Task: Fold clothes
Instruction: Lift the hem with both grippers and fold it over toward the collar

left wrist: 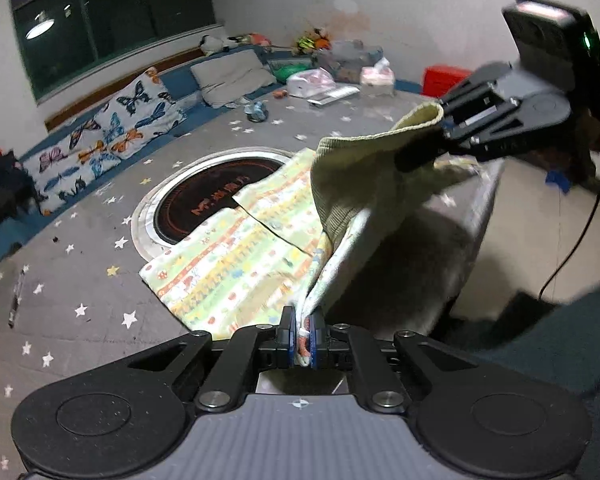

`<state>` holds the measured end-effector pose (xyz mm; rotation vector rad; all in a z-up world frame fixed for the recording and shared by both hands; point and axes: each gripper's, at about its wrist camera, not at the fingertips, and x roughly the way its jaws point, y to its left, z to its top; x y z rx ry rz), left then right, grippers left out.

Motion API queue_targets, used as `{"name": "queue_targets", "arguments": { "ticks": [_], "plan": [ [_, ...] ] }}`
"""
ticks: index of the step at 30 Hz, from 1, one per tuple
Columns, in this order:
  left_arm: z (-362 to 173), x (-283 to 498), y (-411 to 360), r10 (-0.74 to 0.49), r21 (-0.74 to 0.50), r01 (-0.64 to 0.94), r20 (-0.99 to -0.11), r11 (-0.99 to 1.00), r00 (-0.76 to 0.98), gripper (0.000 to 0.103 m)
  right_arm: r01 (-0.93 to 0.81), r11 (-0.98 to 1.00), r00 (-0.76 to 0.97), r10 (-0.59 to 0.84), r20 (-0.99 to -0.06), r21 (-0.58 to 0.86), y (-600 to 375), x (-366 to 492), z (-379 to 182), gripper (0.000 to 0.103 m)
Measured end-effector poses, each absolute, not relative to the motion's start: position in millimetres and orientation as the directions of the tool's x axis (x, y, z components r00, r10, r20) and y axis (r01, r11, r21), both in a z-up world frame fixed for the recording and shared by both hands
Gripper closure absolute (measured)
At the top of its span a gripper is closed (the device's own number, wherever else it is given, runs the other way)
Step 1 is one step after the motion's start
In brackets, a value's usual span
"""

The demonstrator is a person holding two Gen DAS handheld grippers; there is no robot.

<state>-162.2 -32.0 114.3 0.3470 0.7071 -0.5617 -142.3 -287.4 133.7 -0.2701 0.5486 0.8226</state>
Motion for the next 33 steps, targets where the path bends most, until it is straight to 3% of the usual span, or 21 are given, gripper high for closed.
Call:
{"name": "queue_targets", "arguments": {
  "ticks": [10, 19, 23, 33],
  "plan": [
    [111, -47, 1, -0.335, -0.014, 0.449, -0.687, 0.893, 0.645, 0.096, -0.757, 0.653, 0.538, 0.591, -0.602, -0.036, -258, -16, 143, 0.099],
    [50, 44, 24, -0.26, -0.14, 0.246, -0.781, 0.959, 0.568, 0.095, -0.686, 0.727, 0.538, 0.521, -0.662, 0.015, -220, 84, 71, 0.098],
    [44, 47, 31, -0.262, -0.172, 0.207, -0.78, 0.963, 0.569, 0.094, -0.629, 0.776, 0.556, 0.49, -0.671, 0.046, -225, 99, 41, 0.087],
    [45, 49, 35, -0.217, -0.152, 0.158, -0.781, 0.976, 0.586, 0.09, -0.485, 0.874, 0.64, 0.385, -0.665, 0.039, -297, 71, 44, 0.078]
  ]
}}
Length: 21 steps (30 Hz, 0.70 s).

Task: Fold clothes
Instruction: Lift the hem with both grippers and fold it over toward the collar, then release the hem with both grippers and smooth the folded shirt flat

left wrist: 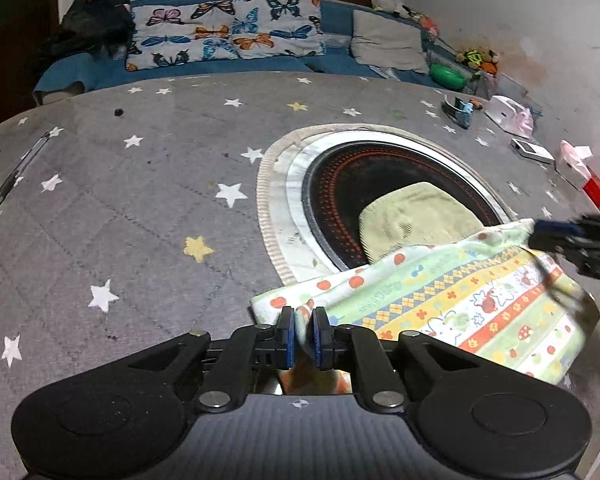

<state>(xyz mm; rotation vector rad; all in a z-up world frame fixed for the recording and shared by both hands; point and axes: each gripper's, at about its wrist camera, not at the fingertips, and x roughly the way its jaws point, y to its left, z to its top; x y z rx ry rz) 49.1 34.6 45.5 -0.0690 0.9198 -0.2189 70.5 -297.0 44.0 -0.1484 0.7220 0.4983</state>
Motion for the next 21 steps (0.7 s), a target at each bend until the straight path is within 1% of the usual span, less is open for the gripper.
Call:
{"name": "queue_targets", "arguments": {
  "ticks": [4, 7, 10, 14, 15, 16, 17, 19, 21],
  "plan": [
    [50, 51, 33, -0.162, -0.108, 0.126, -0.78, 0.986, 0.605, 0.086, -0.461, 0.886, 0.641, 0.377, -0.669, 0.058, -317, 63, 41, 0.078],
    [53, 51, 33, -0.099, -0.053, 0.093, -0.775, 0.994, 0.624, 0.086, -0.448, 0.893, 0.65, 0.364, -0.667, 0.051, -319, 64, 39, 0.078],
    [59, 49, 36, -0.089, -0.06, 0.068, -0.771, 0.996, 0.631, 0.087, -0.436, 0.898, 0.658, 0.364, -0.659, 0.059, -314, 69, 36, 0.078],
    [71, 39, 27, -0.16, -0.119, 0.107, -0.744, 0.987, 0.649, 0.087, -0.43, 0.899, 0.641, 0.366, -0.674, 0.079, -307, 77, 28, 0.08],
    [72, 37, 24, -0.189, -0.145, 0.122, -0.737, 0.982, 0.649, 0.087, -0.425, 0.901, 0.638, 0.365, -0.678, 0.086, -305, 79, 26, 0.084],
    [73, 36, 20, -0.222, -0.176, 0.136, -0.73, 0.975, 0.647, 0.087, -0.416, 0.906, 0.643, 0.357, -0.677, 0.083, -304, 79, 25, 0.095],
    [73, 36, 16, -0.25, -0.201, 0.15, -0.725, 0.968, 0.642, 0.087, -0.408, 0.91, 0.657, 0.346, -0.67, 0.07, -303, 78, 26, 0.097],
    [71, 37, 7, -0.295, -0.236, 0.177, -0.721, 0.955, 0.627, 0.087, -0.393, 0.919, 0.686, 0.322, -0.652, 0.041, -300, 74, 29, 0.098],
    [65, 40, -2, -0.299, -0.23, 0.191, -0.728, 0.954, 0.617, 0.087, -0.382, 0.924, 0.698, 0.294, -0.653, 0.007, -296, 74, 29, 0.098]
  ]
}}
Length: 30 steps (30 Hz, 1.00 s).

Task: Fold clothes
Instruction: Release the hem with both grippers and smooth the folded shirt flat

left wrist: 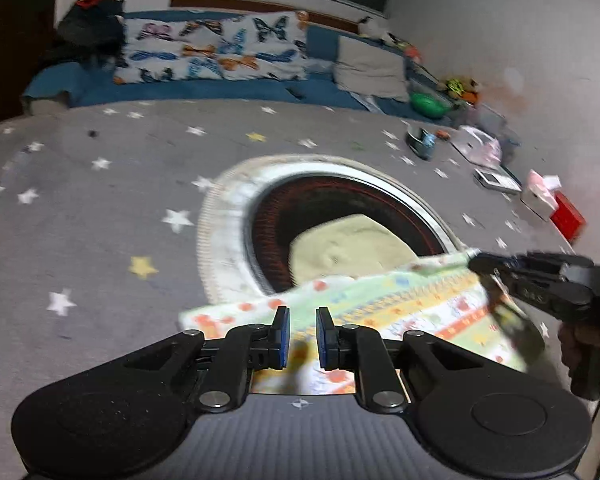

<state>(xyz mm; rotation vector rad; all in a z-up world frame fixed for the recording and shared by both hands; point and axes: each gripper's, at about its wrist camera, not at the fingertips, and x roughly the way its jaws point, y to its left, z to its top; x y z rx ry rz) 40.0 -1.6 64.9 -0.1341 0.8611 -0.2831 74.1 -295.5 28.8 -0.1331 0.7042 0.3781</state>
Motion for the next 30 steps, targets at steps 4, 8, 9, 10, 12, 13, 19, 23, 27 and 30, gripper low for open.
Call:
{"name": "queue_targets", "arguments": {
  "ticks": [4, 8, 9, 10, 12, 13, 19, 23, 27, 30],
  "plan": [
    [55, 45, -6, -0.296, -0.235, 0.18, -0.743, 0.955, 0.6, 0.087, -0.368, 0.93, 0.686, 0.257, -0.68, -0.02, -290, 79, 23, 0.096],
    [58, 44, -9, -0.317, -0.247, 0.198, -0.734, 0.949, 0.601, 0.087, -0.378, 0.926, 0.702, 0.29, -0.65, 0.005, -287, 75, 37, 0.091],
    [59, 45, -11, -0.324, -0.252, 0.205, -0.729, 0.946, 0.603, 0.087, -0.403, 0.915, 0.691, 0.32, -0.648, 0.023, -283, 75, 40, 0.091],
    [60, 47, -13, -0.331, -0.257, 0.209, -0.726, 0.944, 0.602, 0.087, -0.427, 0.903, 0.679, 0.35, -0.645, 0.041, -279, 75, 42, 0.091],
    [58, 55, -18, -0.34, -0.267, 0.211, -0.728, 0.94, 0.595, 0.087, -0.471, 0.879, 0.654, 0.403, -0.641, 0.071, -269, 76, 46, 0.091],
    [57, 58, -21, -0.343, -0.271, 0.211, -0.729, 0.939, 0.592, 0.088, -0.485, 0.871, 0.643, 0.414, -0.645, 0.075, -262, 78, 44, 0.091],
    [41, 78, -24, -0.326, -0.272, 0.181, -0.747, 0.945, 0.579, 0.089, -0.518, 0.852, 0.596, 0.427, -0.68, 0.08, -230, 93, 26, 0.091],
    [44, 74, -20, -0.334, -0.292, 0.168, -0.734, 0.941, 0.591, 0.089, -0.501, 0.861, 0.598, 0.414, -0.686, 0.083, -229, 95, 22, 0.09],
    [57, 55, -30, -0.37, -0.29, 0.23, -0.709, 0.929, 0.601, 0.089, -0.553, 0.829, 0.588, 0.461, -0.665, 0.086, -229, 74, 37, 0.09],
    [62, 39, -41, -0.398, -0.285, 0.278, -0.699, 0.917, 0.595, 0.089, -0.604, 0.791, 0.558, 0.506, -0.658, 0.096, -222, 54, 44, 0.09]
  ]
}}
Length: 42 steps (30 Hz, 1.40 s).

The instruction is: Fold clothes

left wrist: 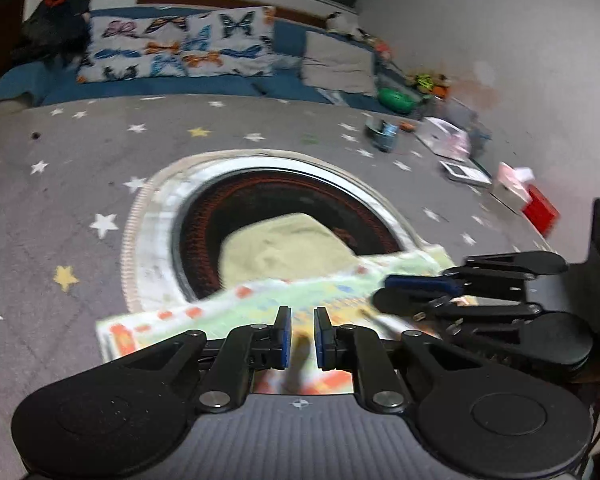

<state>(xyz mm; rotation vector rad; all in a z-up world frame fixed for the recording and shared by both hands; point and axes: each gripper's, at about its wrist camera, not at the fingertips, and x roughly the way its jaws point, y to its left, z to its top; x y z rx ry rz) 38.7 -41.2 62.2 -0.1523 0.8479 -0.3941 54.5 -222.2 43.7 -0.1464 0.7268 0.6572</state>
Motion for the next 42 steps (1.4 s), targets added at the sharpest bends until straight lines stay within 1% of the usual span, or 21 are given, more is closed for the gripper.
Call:
{"name": "queue_targets", "arguments": {
  "ticks": [4, 8, 14, 17, 23, 31, 36, 40, 42],
  "plan": [
    [57, 22, -52, -0.408, -0.274, 0.308, -0.712, 0.911, 0.572, 0.089, -0.649, 0.757, 0.527, 0.52, -0.672, 0.076, -211, 33, 39, 0.09],
    [48, 5, -53, -0.4, -0.268, 0.304, -0.725, 0.914, 0.561, 0.089, -0.67, 0.74, 0.52, 0.525, -0.674, 0.06, -208, 13, 36, 0.088],
    [46, -20, -51, -0.399, -0.262, 0.307, -0.706, 0.915, 0.585, 0.089, -0.696, 0.716, 0.509, 0.548, -0.664, 0.058, -212, -19, 39, 0.088],
    [42, -29, -45, -0.403, -0.284, 0.288, -0.697, 0.915, 0.593, 0.089, -0.695, 0.717, 0.507, 0.544, -0.668, 0.056, -217, -30, 35, 0.088],
    [45, -44, -27, -0.405, -0.322, 0.248, -0.672, 0.914, 0.62, 0.089, -0.646, 0.76, 0.55, 0.533, -0.643, 0.078, -240, -36, 43, 0.088],
    [40, -60, 1, -0.382, -0.354, 0.177, -0.677, 0.918, 0.629, 0.089, -0.599, 0.798, 0.559, 0.483, -0.674, 0.075, -267, -41, 34, 0.09],
    [37, -64, 16, -0.386, -0.39, 0.14, -0.675, 0.91, 0.629, 0.089, -0.535, 0.841, 0.609, 0.447, -0.655, 0.077, -288, -37, 42, 0.09],
    [40, -65, 13, -0.373, -0.364, 0.15, -0.681, 0.919, 0.63, 0.089, -0.496, 0.863, 0.585, 0.417, -0.696, 0.1, -300, -26, 35, 0.09],
    [44, -64, 12, -0.365, -0.352, 0.153, -0.683, 0.923, 0.633, 0.089, -0.489, 0.868, 0.6, 0.404, -0.691, 0.083, -302, -26, 38, 0.09]
  ]
}}
